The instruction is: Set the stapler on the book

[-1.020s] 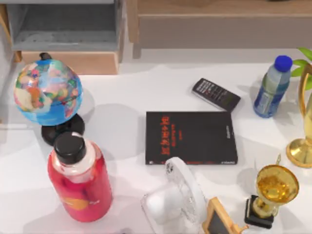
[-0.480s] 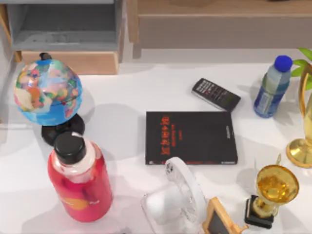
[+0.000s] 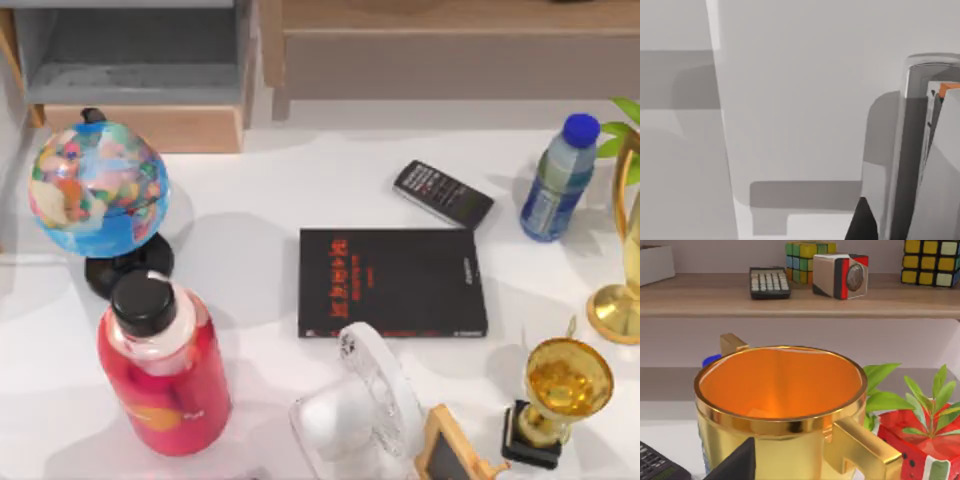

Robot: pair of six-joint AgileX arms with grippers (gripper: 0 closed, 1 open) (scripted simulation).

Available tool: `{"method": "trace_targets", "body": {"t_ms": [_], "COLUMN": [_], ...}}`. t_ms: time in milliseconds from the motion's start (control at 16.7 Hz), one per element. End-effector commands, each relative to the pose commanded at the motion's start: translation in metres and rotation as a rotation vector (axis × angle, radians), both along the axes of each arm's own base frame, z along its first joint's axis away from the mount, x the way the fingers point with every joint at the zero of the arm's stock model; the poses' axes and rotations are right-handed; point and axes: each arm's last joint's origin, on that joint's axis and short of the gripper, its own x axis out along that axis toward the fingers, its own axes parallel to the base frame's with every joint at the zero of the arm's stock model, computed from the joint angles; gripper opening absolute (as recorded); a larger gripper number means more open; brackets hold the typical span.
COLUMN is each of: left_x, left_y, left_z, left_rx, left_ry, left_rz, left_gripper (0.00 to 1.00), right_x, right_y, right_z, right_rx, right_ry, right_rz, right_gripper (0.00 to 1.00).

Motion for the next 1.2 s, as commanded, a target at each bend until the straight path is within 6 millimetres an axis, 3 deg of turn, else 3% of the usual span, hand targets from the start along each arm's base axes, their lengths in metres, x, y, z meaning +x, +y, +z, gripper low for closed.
{"method": "trace_targets", "body": {"t_ms": [120,180,720,960,1200], "left_x": [0.000,0.000,-0.001,-0.009,-0.025], "left_y": [0.000,0.000,0.001,0.000,-0.015], "left_z": [0.000,0.000,0.000,0.035,0.106], "left_rx": [0.000,0.000,0.001,0.036,0.145], "left_ry": [0.000,0.000,0.000,-0.011,-0.101], "left_rz": [0.000,0.000,0.002,0.018,0.028], "left_gripper": [0.02,0.00,0.00,0.00,0.00], "right_x": [0.000,0.000,0.000,0.000,0.000], "right_y": [0.000,0.000,0.000,0.000,0.000], "right_z": [0.000,0.000,0.000,0.000,0.000], "right_rx": [0.000,0.000,0.000,0.000,0.000], "right_ry": [0.000,0.000,0.000,0.000,0.000], "right_rz": [0.000,0.000,0.000,0.000,0.000], "right_gripper": [1.00,1.00,1.00,1.00,1.00]}}
